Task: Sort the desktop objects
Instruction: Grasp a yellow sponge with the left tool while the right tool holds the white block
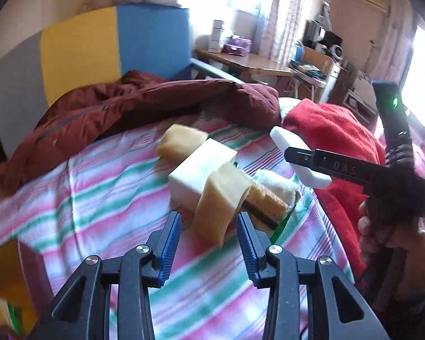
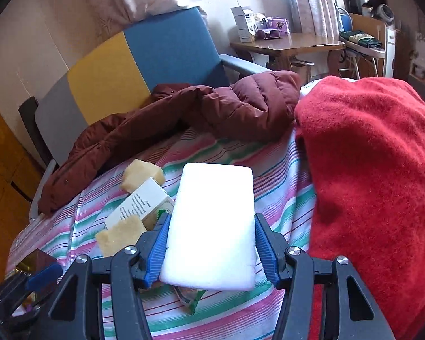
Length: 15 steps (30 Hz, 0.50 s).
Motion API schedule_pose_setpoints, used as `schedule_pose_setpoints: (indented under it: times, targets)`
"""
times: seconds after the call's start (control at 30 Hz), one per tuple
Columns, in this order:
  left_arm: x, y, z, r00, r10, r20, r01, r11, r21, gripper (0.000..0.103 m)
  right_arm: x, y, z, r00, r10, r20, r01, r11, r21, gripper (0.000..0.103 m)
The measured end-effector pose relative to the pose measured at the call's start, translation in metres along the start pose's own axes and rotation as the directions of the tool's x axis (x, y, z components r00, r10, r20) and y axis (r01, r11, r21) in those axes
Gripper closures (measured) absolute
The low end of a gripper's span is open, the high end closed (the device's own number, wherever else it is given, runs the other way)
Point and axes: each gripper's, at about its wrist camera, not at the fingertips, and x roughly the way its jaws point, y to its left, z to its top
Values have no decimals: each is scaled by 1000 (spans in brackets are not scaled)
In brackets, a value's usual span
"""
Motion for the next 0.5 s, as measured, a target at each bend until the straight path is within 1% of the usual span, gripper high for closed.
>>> schedule_pose_setpoints:
  times: [0.13,0.3,0.4,0.5]
  targets:
    - [14,-9,5,1000,-16,-12,16,997,79,62,-1,0,0,1000,12,5,-12,1000,6,45]
    - [24,-13,7,999,-28,-20,30,993,113,62,-1,1,1,1000,23,6,-23,1000,5,45]
    - [29,-14,11,1000,-24,-16,26,990,136,62,-2,0,1,1000,30,7,-30,1000,6,45]
    - [34,-20,13,999,-37,-16,39,984,174,61,-2,0,0,999,35,5,-35,999,10,45]
